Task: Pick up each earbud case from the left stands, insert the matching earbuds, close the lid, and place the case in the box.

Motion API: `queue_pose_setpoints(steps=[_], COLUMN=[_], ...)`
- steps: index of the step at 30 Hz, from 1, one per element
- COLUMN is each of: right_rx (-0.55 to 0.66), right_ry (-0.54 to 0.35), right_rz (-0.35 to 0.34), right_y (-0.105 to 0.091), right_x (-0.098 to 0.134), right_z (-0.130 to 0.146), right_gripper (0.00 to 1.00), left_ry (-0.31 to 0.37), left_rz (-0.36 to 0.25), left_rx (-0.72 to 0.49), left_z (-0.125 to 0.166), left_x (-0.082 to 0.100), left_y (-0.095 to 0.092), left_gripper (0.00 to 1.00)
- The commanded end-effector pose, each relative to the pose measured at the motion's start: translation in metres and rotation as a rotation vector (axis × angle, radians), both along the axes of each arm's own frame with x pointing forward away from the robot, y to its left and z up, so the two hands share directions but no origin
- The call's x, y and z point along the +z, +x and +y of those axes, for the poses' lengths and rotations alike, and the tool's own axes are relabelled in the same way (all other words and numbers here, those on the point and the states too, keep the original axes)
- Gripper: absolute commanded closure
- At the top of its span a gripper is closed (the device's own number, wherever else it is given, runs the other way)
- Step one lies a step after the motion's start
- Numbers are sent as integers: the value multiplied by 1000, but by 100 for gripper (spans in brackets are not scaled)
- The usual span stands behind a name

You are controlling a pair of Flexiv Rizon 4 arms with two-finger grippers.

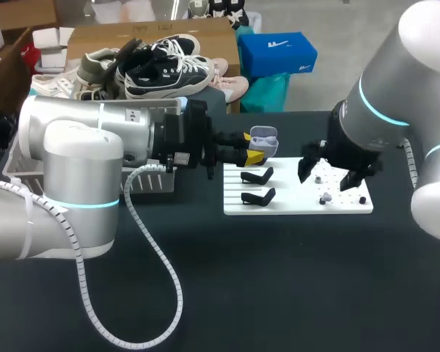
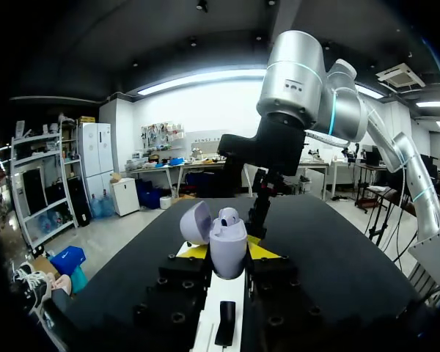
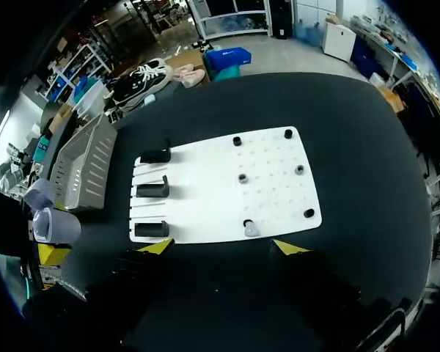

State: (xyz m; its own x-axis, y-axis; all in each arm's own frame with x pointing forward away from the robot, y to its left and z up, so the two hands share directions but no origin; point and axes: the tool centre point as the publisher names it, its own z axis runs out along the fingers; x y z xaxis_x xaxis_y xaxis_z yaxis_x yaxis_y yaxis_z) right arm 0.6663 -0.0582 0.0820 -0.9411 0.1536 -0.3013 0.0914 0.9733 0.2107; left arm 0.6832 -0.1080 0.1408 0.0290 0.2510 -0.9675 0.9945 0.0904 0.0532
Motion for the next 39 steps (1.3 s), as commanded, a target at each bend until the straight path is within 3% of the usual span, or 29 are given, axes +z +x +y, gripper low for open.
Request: queue_pose_setpoints(steps=[1,7,15,22,39], right_rx=[13,13,-38,-127,-172], right_ry=[0,1,16,38,49], right_rz=[15,38,85,129,148], right_y=[7,4,1,-1,1], right_x=[-8,-18,-34,-44,-56], right_z=[1,-4,-13,-14,-11], right_gripper=[19,26,27,42,37], left_ry=[-3,-3,-3,-3,-3], left_rz=[-2,-2,-2,-2,-2], left_rx=[1,1,1,1,1], left_z=[0,0,0,0,0], left_x=[-1,-1,-1,-1,-1], left_y=[0,0,0,0,0], left_gripper=[100,100,100,100,100])
